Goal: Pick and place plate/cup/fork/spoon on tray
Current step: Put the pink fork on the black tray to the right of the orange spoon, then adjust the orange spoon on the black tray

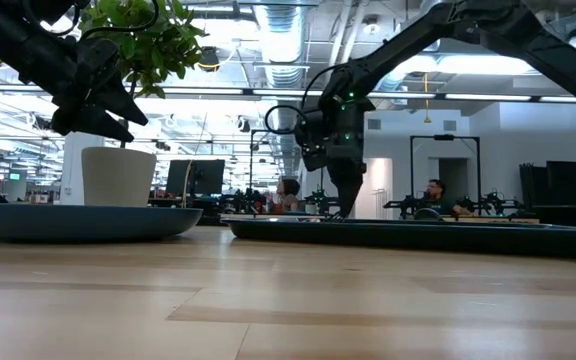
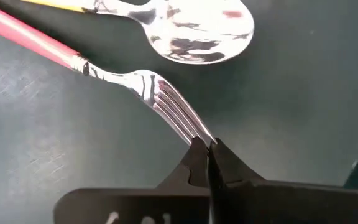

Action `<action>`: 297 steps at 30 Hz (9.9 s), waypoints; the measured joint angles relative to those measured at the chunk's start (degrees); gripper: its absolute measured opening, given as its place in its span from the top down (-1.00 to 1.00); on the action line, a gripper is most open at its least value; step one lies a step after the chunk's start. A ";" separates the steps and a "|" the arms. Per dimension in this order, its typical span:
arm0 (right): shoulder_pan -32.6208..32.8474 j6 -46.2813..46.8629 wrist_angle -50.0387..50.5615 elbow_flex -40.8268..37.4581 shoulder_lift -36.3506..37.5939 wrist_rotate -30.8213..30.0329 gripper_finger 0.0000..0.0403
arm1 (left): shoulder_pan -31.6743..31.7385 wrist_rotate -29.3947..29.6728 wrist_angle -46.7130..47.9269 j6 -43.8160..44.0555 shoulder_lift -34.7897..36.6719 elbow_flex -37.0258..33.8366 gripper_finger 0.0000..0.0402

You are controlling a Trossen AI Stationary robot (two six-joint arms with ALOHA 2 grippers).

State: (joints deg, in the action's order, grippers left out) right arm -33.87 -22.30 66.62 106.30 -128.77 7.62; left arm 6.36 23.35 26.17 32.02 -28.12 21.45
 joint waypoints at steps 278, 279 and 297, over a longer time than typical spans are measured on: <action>29.45 26.22 -38.24 -15.54 5.16 -18.81 0.41 | 0.00 2.13 1.38 -1.41 0.00 -0.02 -0.34; 29.12 26.33 -38.28 -15.54 5.16 -19.13 0.41 | -0.01 2.13 1.38 -1.41 -0.02 -0.02 -0.34; 28.22 28.97 -40.47 -17.88 4.81 -18.10 0.41 | 0.02 2.50 1.40 -1.33 0.00 -0.02 -0.34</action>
State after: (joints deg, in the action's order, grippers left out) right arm -5.65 6.67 26.15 88.42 -123.96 -10.48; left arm 6.37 25.85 27.57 30.68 -28.12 21.43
